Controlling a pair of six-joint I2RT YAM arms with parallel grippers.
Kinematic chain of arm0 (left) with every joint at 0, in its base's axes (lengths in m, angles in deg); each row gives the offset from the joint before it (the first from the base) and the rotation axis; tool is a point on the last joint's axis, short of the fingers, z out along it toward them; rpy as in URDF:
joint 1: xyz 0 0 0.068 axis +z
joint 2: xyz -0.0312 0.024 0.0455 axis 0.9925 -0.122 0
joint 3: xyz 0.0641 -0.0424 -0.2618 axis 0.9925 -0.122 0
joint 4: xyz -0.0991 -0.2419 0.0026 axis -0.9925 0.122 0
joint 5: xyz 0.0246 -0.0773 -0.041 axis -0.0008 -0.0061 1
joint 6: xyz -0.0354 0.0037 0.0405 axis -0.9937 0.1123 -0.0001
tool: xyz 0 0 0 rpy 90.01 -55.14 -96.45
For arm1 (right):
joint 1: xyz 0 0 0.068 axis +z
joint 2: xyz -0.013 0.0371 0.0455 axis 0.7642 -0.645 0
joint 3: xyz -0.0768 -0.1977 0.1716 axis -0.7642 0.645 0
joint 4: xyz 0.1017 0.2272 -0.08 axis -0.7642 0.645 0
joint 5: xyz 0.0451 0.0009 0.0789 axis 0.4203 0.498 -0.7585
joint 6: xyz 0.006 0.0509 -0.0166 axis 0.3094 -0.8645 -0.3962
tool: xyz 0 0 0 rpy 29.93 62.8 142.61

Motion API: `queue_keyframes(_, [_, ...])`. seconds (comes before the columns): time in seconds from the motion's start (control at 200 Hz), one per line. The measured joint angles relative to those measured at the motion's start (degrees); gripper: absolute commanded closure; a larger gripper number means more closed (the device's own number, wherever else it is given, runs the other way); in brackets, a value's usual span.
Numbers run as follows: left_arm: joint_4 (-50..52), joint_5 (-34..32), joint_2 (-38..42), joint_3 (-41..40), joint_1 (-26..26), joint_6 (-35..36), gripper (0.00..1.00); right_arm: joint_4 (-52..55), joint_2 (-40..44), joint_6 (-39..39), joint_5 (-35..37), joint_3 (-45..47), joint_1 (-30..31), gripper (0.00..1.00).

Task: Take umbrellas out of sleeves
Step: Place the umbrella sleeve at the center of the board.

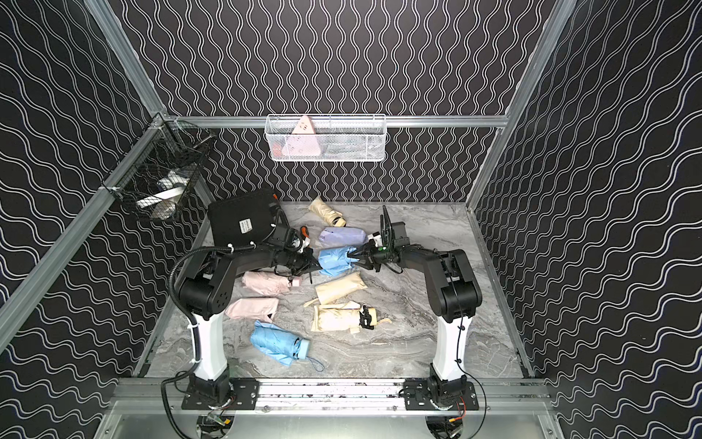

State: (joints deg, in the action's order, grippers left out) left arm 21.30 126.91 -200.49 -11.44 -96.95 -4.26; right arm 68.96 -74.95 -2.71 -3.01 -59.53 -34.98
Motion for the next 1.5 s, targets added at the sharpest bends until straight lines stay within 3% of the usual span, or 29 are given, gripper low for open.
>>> queue_keyframes(0.11, [0.6, 0.0, 0.0, 0.0, 0.0, 0.0, 1.0, 0.3, -2.0, 2.1, -0.7, -0.1, -0.5, 0.82])
queue_keyframes(0.175, [0.7, 0.0, 0.0, 0.0, 0.0, 0.0, 1.0, 0.9, -2.7, 3.3, -1.3, -0.3, -0.7, 0.73])
queue_keyframes(0.355, [0.7, 0.2, 0.0, 0.0, 0.2, 0.0, 0.82, 3.7, -3.1, 5.8, -0.8, -0.4, -1.0, 0.46])
queue_keyframes(0.585, [1.8, 0.2, 1.2, 0.0, 0.9, 1.0, 0.63, 6.0, -1.7, 7.1, -0.1, 0.7, -1.9, 0.3])
queue_keyframes(0.871, [3.8, -0.1, 4.5, -0.4, 1.0, 1.6, 0.35, 8.0, 2.8, 8.3, 1.0, 2.1, -2.6, 0.23])
queue_keyframes(0.996, [5.0, -0.6, 6.6, -0.5, 1.0, 2.6, 0.26, 10.7, 5.7, 9.6, 2.6, 2.4, -3.1, 0.21])
queue_keyframes(1.141, [7.6, -1.7, 9.9, -0.5, 1.0, 4.8, 0.24, 15.1, 10.1, 11.5, 5.7, 2.4, -3.7, 0.2])
queue_keyframes(1.296, [14.1, -4.2, 13.3, 1.5, -1.2, 12.5, 0.22, 19.1, 16.9, 12.2, 8.9, 4.7, -4.2, 0.19])
queue_keyframes(1.501, [26.8, -10.7, 11.4, 8.6, -12.5, 29.0, 0.2, 23.6, 26.4, 12.4, 10.9, 5.8, -4.2, 0.17])
